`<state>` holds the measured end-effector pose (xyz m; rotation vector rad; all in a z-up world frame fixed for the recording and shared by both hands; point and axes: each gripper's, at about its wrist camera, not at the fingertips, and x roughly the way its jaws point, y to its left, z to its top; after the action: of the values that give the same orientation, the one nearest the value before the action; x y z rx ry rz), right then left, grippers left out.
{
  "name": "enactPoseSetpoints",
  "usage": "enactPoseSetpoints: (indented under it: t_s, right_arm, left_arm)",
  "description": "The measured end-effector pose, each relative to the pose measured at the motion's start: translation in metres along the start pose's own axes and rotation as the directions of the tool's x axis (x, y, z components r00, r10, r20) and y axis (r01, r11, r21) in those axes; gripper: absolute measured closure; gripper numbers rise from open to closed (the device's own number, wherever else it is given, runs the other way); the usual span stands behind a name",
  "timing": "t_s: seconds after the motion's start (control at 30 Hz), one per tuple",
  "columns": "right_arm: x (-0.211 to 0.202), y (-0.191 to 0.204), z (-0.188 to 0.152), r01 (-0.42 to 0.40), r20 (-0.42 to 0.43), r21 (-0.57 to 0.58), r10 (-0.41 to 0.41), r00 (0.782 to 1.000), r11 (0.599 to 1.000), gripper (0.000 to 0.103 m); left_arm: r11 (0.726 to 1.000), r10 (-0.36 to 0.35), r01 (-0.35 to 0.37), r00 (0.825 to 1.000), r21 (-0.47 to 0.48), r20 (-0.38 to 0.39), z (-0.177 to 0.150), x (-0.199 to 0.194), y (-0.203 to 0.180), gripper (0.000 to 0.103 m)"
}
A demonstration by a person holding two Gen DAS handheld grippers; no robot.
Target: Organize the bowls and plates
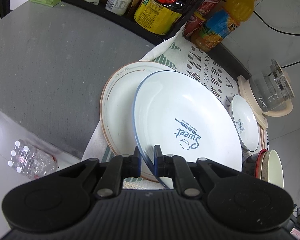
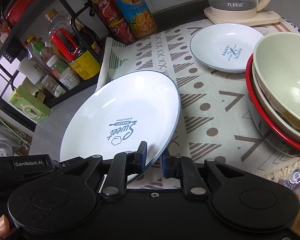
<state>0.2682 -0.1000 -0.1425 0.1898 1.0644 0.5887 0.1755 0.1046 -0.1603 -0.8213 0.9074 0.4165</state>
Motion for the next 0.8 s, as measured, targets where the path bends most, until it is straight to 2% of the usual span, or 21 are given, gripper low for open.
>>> enactPoseSetpoints:
  t_s: [0.33,0.8]
  right_arm:
    - [0.001,0.005,0.000,0.022,-0.003,-0.035,-0.022,1.000,0.999,0.089]
    - [0.019,0.006,0.013,0.045,0.012,0.029,-0.046,0.999,0.999,0.091]
  left_arm:
    - [1.000,0.002,-0.003,0.999,-0.029,-0.037,-0.002,0.005,0.011,0.091]
    - [0.999,0.025,-0.030,0.992,-0.037,-0.124,0.014,0.019,0.008,0.088]
